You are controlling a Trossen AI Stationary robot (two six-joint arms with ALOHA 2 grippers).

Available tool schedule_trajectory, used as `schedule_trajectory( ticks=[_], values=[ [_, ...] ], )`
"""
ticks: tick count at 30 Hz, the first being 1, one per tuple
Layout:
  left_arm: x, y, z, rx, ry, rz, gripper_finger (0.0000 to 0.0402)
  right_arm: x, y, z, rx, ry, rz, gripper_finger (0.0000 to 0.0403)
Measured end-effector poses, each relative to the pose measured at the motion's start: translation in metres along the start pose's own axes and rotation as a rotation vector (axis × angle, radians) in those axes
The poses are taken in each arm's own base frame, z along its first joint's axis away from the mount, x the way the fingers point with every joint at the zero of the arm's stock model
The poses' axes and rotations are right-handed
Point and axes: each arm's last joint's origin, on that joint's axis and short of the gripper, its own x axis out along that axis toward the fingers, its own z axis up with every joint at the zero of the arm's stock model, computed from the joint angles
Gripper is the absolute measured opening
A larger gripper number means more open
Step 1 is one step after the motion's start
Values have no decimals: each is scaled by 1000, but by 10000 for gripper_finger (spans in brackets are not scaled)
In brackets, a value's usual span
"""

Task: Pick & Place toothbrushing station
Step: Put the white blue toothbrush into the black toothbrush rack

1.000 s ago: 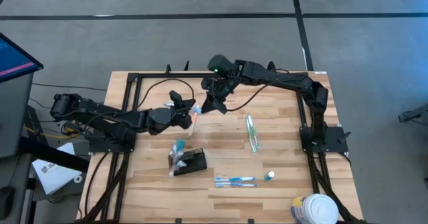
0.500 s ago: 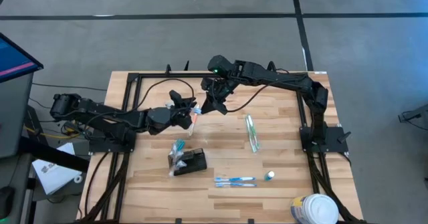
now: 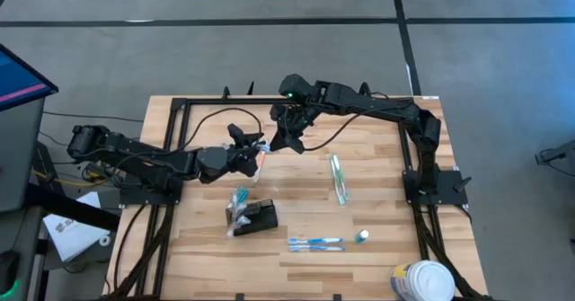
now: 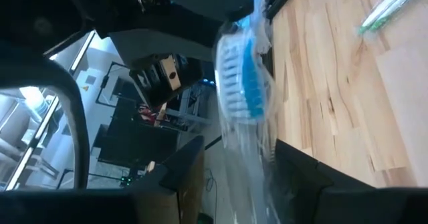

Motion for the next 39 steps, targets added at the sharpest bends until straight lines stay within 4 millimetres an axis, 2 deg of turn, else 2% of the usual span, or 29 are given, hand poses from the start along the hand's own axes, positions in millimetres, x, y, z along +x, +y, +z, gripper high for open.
schedule_trajectory(
  ticks=[16,21,28,39],
  values=[
    [-2,-1,2,-100,-14,-2,148,0,0,0,-16,-3,-3,64],
    [-2,-1,2,-114,-13,-2,108,0,0,0,-13,-3,-3,64],
    [-2,-1,2,-152,-13,-2,9,0,0,0,-13,-3,-3,64],
    [-2,-1,2,-151,-12,-2,2,0,0,0,-17,-1,-1,65]
  ],
)
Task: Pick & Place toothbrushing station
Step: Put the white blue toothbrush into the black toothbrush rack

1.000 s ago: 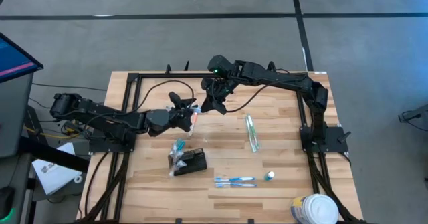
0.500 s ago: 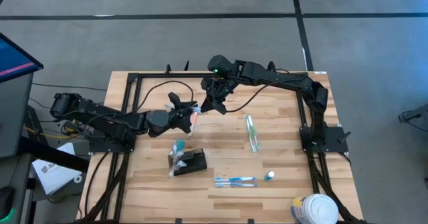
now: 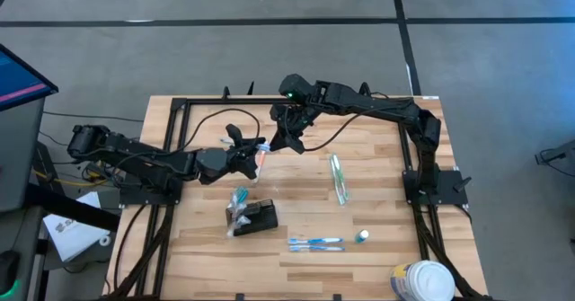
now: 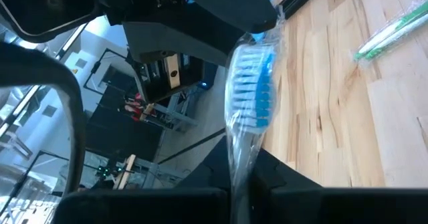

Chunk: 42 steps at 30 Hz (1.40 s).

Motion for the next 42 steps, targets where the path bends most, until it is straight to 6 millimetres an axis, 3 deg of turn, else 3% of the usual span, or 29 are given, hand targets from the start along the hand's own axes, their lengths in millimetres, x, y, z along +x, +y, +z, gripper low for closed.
schedule_trajectory(
  ticks=[16,27,32,42],
  values=[
    [0,-3,-3,22,41,-5,2,-17,-19,-3,94,-3,-13,163],
    [-25,-10,8,39,46,5,2,-40,-27,-8,151,16,-45,206],
    [-45,2,11,-101,-35,-45,2,-34,-21,-10,129,44,-32,210],
    [-86,36,9,-448,-326,-306,1,-17,-2,-13,92,102,9,202]
  ],
)
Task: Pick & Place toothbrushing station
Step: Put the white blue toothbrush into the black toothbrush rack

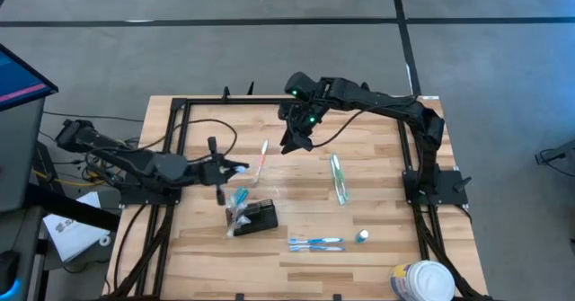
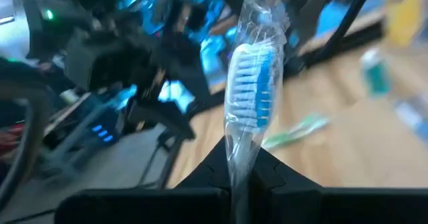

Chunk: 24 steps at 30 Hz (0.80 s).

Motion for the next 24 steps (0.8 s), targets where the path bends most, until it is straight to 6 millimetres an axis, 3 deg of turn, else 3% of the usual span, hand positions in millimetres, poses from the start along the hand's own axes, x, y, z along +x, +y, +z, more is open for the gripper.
schedule_trajectory(
  ticks=[7,12,24],
  values=[
    [-20,3,-1,-130,2,-77,1,11,13,-1,-6,24,21,195],
    [-24,-7,-7,-236,-20,-136,1,22,27,-2,-25,45,27,190],
    [-40,-35,-35,-389,-293,-209,1,39,47,-4,-67,77,24,178]
  ],
)
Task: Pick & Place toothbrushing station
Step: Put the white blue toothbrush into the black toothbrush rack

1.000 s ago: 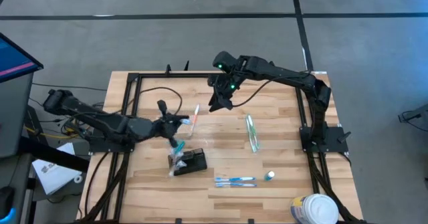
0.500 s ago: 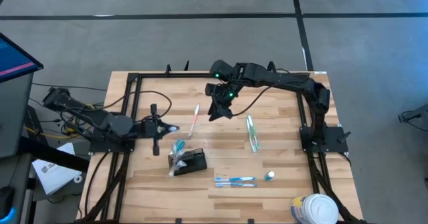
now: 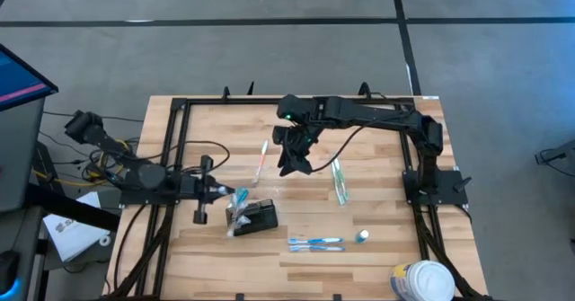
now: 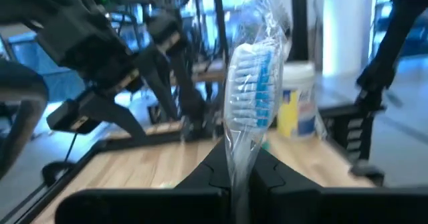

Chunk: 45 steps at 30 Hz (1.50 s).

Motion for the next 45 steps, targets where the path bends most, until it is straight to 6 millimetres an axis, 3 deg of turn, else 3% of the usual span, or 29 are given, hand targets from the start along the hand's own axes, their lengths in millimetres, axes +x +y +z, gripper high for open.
schedule_trajectory(
  ticks=[9,14,28,45],
  values=[
    [-19,2,-30,-116,-239,-25,1,-3,-5,0,7,-6,-39,170],
    [-23,1,-34,-150,-328,-82,0,-3,-5,1,1,-14,-40,168],
    [-12,-10,-45,-145,-364,-141,0,0,-1,2,-2,-14,-40,168],
    [4,-22,-55,-109,-277,-162,2,1,1,2,-11,-17,-38,166]
  ],
)
